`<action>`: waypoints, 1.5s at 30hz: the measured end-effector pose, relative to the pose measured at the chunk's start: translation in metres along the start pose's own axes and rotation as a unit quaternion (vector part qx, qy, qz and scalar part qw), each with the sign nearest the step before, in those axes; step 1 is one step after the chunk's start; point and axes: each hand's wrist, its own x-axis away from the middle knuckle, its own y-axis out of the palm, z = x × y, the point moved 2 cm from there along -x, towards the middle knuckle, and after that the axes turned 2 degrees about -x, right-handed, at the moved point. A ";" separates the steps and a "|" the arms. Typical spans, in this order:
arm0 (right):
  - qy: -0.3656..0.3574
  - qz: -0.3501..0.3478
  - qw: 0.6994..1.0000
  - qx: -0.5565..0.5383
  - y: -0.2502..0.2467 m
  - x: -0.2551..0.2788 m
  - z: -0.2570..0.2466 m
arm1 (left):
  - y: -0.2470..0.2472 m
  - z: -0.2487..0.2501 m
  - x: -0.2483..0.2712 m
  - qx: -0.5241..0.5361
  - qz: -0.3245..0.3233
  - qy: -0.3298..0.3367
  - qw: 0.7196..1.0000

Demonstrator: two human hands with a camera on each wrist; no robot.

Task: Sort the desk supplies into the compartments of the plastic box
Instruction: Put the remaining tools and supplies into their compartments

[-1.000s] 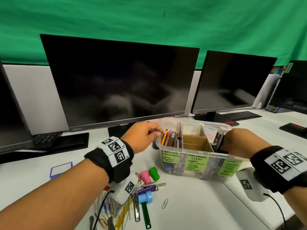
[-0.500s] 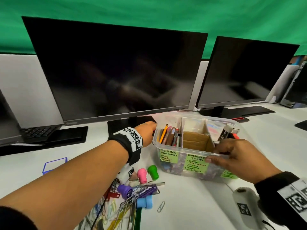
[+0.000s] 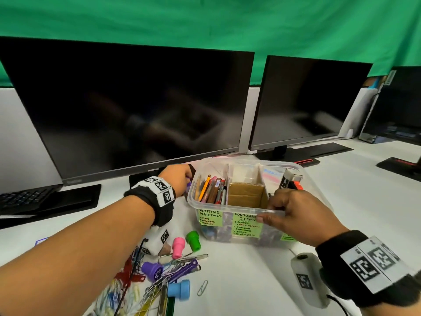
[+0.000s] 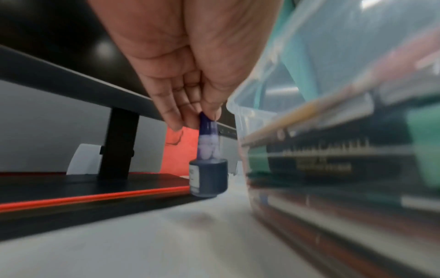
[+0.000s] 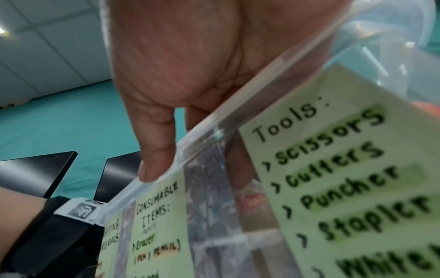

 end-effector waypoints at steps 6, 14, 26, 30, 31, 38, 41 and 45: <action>0.024 -0.002 0.999 -0.028 -0.002 0.002 -0.003 | -0.062 -0.006 0.020 0.043 0.101 0.005 0.994; 0.037 0.107 0.974 -0.199 -0.003 0.003 -0.016 | -0.109 0.024 0.082 0.167 0.088 0.121 0.974; -0.020 0.023 0.919 -0.394 0.006 -0.001 -0.081 | -0.088 0.076 0.118 0.206 0.052 0.219 0.953; 0.026 0.065 0.928 -0.365 -0.007 -0.002 -0.061 | -0.080 0.070 0.112 0.124 0.057 0.243 0.960; 0.043 0.105 0.929 -0.352 -0.013 -0.003 -0.050 | -0.076 0.067 0.109 0.083 0.045 0.240 0.966; 0.181 0.108 0.945 -0.249 -0.033 -0.012 0.022 | -0.046 0.041 0.100 -0.057 -0.075 0.203 0.975; 0.197 0.058 0.970 -0.134 -0.031 -0.019 0.026 | -0.038 0.036 0.101 -0.043 -0.070 0.203 0.976; 0.197 -0.013 0.980 0.027 -0.031 -0.025 0.018 | -0.034 0.035 0.103 -0.005 -0.064 0.194 0.979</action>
